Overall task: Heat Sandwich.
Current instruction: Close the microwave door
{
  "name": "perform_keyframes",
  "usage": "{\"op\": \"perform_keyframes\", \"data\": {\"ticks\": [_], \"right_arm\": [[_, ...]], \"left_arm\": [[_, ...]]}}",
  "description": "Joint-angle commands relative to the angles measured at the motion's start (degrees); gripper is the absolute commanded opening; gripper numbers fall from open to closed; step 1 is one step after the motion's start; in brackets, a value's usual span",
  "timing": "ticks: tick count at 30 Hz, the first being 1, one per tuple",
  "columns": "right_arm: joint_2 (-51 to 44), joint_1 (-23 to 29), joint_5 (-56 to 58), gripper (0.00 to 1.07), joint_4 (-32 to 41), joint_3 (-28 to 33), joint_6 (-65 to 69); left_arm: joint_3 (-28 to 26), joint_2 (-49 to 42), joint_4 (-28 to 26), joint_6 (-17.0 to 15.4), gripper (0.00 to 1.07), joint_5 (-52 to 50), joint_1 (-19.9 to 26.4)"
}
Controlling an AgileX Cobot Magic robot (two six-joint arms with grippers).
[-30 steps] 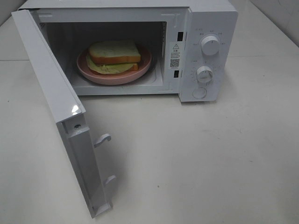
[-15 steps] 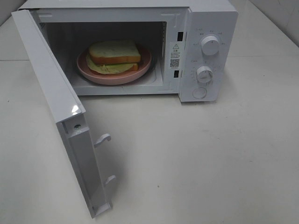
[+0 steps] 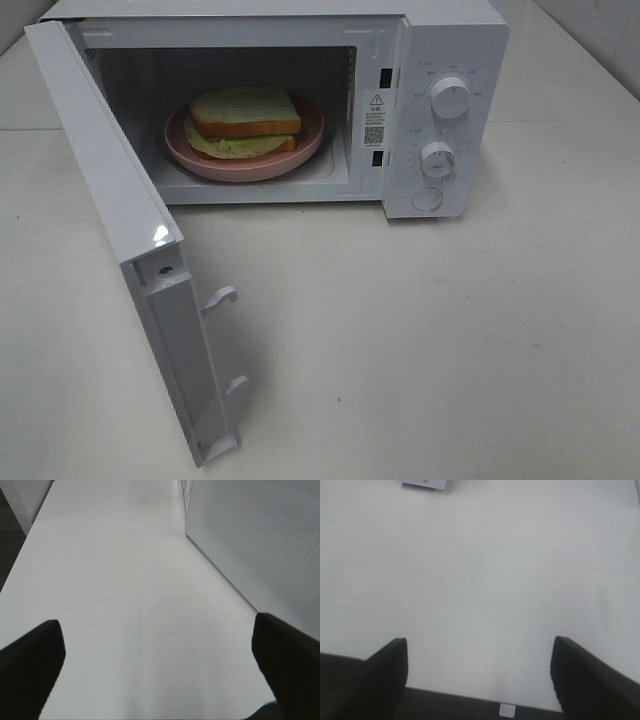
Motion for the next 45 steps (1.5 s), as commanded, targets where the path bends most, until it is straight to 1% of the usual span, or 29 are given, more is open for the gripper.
{"op": "perform_keyframes", "data": {"ticks": [1, 5, 8, 14, 18, 45], "right_arm": [[-2.0, -2.6, -3.0, 0.76, 0.0, 2.0, -0.7], [-4.7, -5.4, -7.3, 0.76, 0.1, 4.8, -0.7], [-5.9, -6.2, -8.5, 0.76, 0.1, 5.8, -0.7], [-11.3, -10.3, -8.5, 0.76, 0.4, 5.8, -1.0], [-13.8, -11.6, -8.5, 0.76, 1.0, 5.8, -1.0], [-13.8, -11.6, -8.5, 0.76, 1.5, 5.8, -1.4]], "left_arm": [[0.1, -1.3, 0.2, -0.2, 0.96, -0.7, 0.1], [0.1, -1.3, 0.2, -0.2, 0.96, -0.7, 0.1], [0.1, -1.3, 0.2, -0.2, 0.96, -0.7, 0.1], [0.1, -1.3, 0.2, -0.2, 0.96, -0.7, 0.1], [0.1, -1.2, 0.2, -0.2, 0.96, -0.7, 0.1], [0.1, -0.9, 0.2, -0.2, 0.96, -0.7, 0.1]]}}
